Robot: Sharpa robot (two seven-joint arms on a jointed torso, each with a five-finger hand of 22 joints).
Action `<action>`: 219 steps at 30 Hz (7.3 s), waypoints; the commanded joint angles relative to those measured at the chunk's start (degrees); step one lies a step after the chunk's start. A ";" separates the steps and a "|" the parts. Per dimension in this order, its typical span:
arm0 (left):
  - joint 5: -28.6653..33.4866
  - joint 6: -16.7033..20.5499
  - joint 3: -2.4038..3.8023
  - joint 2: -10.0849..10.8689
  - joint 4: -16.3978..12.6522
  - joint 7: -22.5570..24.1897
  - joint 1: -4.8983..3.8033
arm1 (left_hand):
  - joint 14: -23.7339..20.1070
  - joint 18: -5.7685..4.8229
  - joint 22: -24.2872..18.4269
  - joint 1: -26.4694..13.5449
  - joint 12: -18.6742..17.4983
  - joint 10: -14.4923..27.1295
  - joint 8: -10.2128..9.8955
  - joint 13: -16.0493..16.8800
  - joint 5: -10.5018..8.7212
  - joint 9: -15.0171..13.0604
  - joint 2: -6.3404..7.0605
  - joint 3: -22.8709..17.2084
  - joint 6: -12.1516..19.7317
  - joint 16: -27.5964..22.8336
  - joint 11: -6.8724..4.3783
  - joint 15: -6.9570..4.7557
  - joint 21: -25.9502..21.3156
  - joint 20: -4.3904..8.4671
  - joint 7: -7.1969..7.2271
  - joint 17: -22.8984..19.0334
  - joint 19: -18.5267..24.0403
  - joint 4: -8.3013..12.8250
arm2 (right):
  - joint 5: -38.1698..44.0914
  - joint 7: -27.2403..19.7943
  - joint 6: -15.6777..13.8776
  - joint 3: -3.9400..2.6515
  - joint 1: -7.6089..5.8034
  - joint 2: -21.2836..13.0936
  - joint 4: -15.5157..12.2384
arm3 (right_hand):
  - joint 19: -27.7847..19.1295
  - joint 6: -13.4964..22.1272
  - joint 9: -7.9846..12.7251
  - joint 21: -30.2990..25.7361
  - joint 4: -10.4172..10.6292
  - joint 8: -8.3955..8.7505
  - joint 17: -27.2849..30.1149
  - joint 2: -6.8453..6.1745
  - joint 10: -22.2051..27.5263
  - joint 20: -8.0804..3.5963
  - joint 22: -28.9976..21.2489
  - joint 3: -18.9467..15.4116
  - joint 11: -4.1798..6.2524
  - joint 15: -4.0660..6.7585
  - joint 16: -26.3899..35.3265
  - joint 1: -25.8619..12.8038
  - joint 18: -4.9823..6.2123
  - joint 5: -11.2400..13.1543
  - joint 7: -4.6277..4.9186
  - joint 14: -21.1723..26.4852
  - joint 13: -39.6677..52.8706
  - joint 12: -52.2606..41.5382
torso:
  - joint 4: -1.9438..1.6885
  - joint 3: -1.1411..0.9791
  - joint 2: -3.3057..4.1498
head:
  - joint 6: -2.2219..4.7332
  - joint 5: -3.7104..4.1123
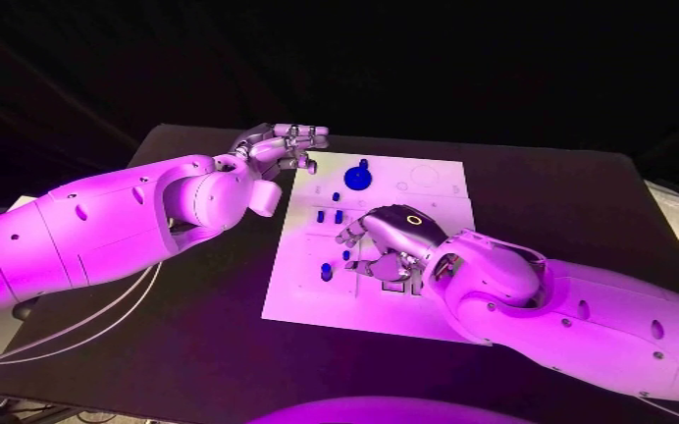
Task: Assemble the parts on the task board
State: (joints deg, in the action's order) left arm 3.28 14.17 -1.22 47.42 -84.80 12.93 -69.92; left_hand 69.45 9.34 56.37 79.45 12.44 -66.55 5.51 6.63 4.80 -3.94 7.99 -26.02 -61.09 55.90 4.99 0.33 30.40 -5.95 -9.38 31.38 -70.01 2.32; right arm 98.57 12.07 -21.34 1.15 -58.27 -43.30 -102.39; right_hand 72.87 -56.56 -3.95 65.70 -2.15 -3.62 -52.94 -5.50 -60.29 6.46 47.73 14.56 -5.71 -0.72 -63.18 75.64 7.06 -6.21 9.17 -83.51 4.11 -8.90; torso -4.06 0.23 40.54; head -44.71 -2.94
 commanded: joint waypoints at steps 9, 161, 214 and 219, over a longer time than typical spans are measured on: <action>0.20 -0.70 0.03 0.31 -0.47 0.66 -0.03 | -0.42 1.10 -0.06 -0.19 0.22 0.40 0.17 0.05 0.01 0.05 -0.32 0.33 0.52 -0.06 0.11 0.01 -0.38 -0.09 0.01 -0.06 0.38 -0.16 | -19.88 5.88 -0.63 -0.35 -3.13 -14.35 -6.69 | 5.68 -4.54 -0.62 6.67 4.52 -1.99 -5.90 -1.14 -19.99 -2.84 9.93 -5.60 4.21 3.41 -5.20 -4.97 -1.04 -4.01 -2.70 -2.41 7.46 -12.64 | 0.83 0.30 -0.45 | 1.02 3.69; 0.66 -2.01 -0.22 1.07 -1.02 -0.64 0.24 | -0.48 1.11 -0.24 -0.26 0.68 0.65 0.31 0.14 -0.01 0.02 -0.45 0.61 0.47 0.06 0.12 0.02 -0.56 -0.09 0.01 -0.33 0.30 -0.08 | -9.41 18.15 2.07 1.13 1.46 -9.78 -6.44 | 9.72 -9.37 -10.85 15.33 9.46 -10.68 -24.63 10.64 -20.73 -5.02 24.58 -27.22 6.99 5.66 -19.39 -0.15 -3.45 0.96 -6.11 -4.26 63.80 -49.48 | 1.66 0.38 -0.88 | -1.02 3.63; 0.66 -2.17 -0.24 1.67 -1.11 -0.87 0.27 | -0.53 1.11 -0.33 -0.35 0.84 0.81 0.34 0.15 0.01 0.02 -0.55 0.72 0.50 0.10 0.13 0.04 -0.65 -0.11 0.00 -0.44 0.29 -0.10 | -13.49 14.15 4.22 1.05 1.40 -13.08 -7.45 | 9.07 -7.85 -11.33 14.67 11.16 -9.65 -23.27 8.16 -19.11 -4.67 23.66 -30.11 6.42 5.22 -18.32 -2.87 -3.24 -3.34 -5.47 -3.89 61.77 -44.62 | 1.71 0.36 -0.88 | -0.98 3.68; 0.66 -2.06 -0.24 2.03 -1.10 -0.89 0.30 | -0.53 1.11 -0.33 -0.35 0.84 0.81 0.34 0.15 0.01 0.02 -0.55 0.72 0.50 0.10 0.13 0.04 -0.65 -0.11 0.00 -0.44 0.29 -0.10 | -14.99 13.49 2.35 1.05 1.24 -16.21 -8.84 | 9.07 -6.51 -11.00 14.66 9.92 -8.44 -23.12 9.11 -18.49 -4.51 23.73 -29.33 6.09 5.01 -18.15 -0.04 -3.24 -4.25 -4.97 -3.88 60.72 -42.78 | 1.72 0.41 -0.93 | -0.77 3.97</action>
State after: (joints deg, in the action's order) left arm 3.73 12.98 -1.50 49.45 -85.77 11.87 -69.62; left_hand 69.45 9.33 56.08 79.22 13.10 -66.15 5.50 6.71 4.80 -3.94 7.76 -25.58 -61.09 55.90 4.98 0.33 29.95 -5.95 -9.38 30.98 -70.01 2.18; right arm 85.36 27.73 -16.99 2.20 -56.98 -59.13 -110.88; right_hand 82.25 -63.32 -15.04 80.57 8.04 -12.23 -74.94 3.51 -79.07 1.77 71.43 -14.76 0.45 4.81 -81.59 75.23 4.39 -10.11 4.18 -83.93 64.88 -51.80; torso -2.34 0.60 39.67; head -45.59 0.92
